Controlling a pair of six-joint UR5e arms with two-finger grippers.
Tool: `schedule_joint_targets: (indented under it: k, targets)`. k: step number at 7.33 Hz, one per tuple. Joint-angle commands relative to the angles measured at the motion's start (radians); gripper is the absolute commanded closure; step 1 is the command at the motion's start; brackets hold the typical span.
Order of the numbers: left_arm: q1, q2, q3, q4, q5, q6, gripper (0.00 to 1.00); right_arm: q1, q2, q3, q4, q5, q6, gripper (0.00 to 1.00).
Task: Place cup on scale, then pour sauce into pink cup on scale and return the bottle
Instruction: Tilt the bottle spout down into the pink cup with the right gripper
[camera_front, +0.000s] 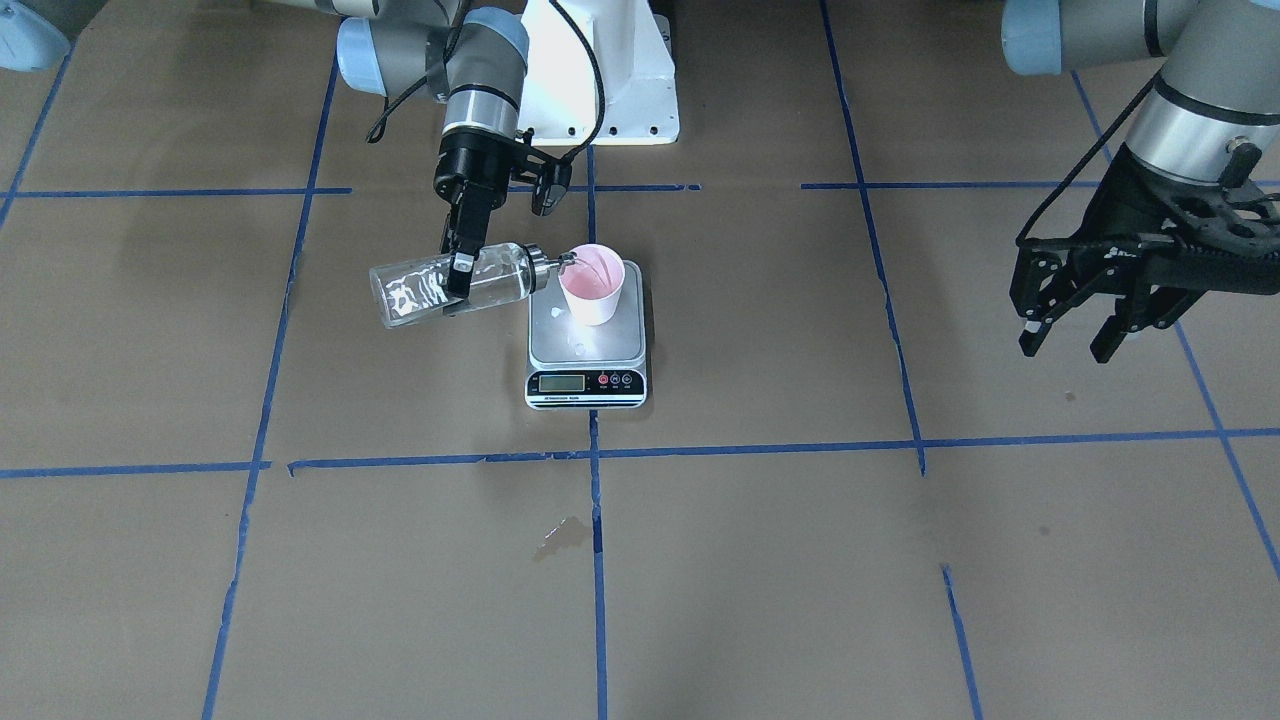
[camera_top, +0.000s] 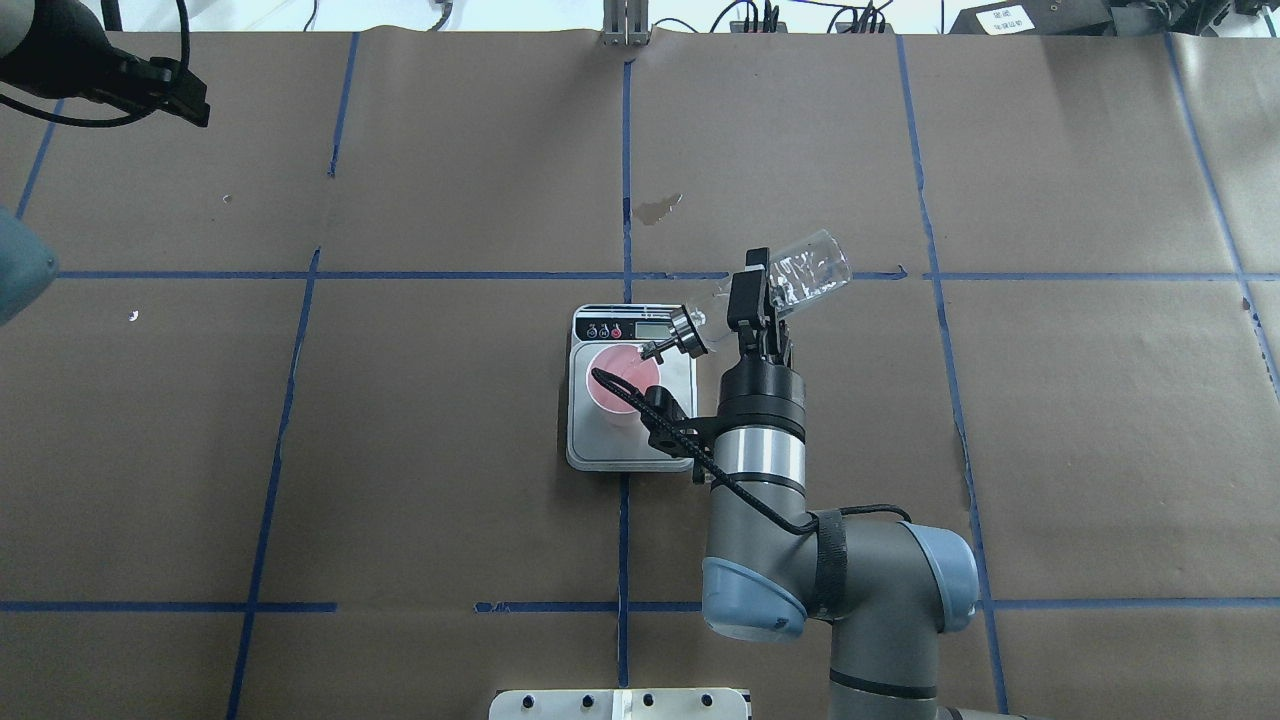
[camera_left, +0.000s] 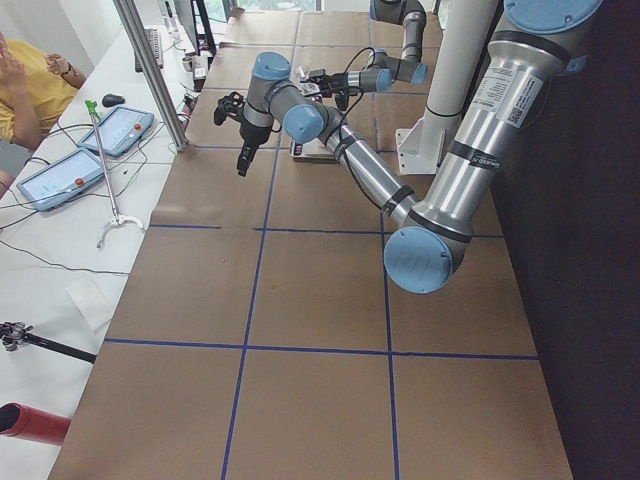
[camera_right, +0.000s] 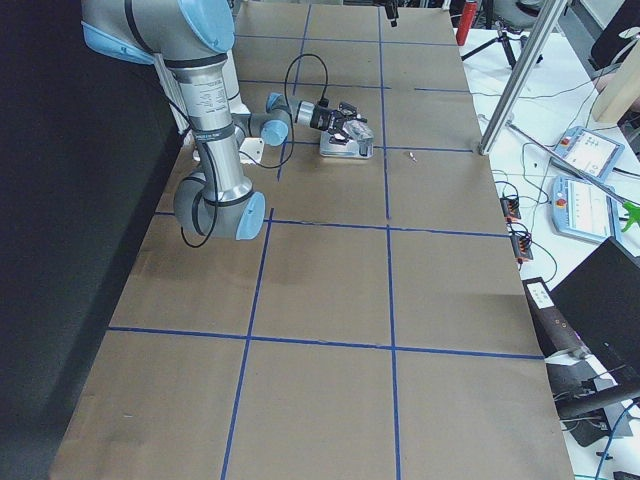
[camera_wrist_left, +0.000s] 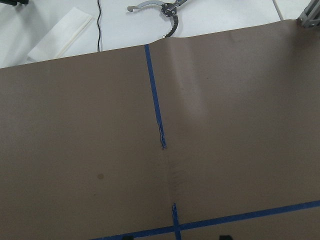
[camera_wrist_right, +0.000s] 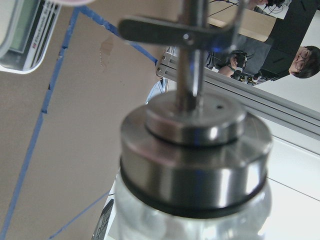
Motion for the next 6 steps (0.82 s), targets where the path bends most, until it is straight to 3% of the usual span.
schedule_joint_targets:
  k: [1, 3, 4, 6]
  targets:
    - [0.0, 0.0, -0.001, 0.0, -0.001, 0.0, 0.35, 0.003, -0.005, -0.001, 0.002, -0.022, -0.027, 1.0]
    - [0.0, 0.0, -0.001, 0.001, -0.001, 0.0, 0.35, 0.003, -0.01, 0.004, 0.012, -0.016, 0.053, 1.0]
    - [0.0, 0.0, -0.003, 0.001, -0.001, 0.0, 0.35, 0.002, -0.019, -0.002, 0.011, -0.006, 0.284, 1.0]
    - [0.0, 0.0, -0.006, 0.006, -0.001, 0.0, 0.35, -0.009, -0.025, 0.007, 0.015, 0.044, 0.554, 1.0]
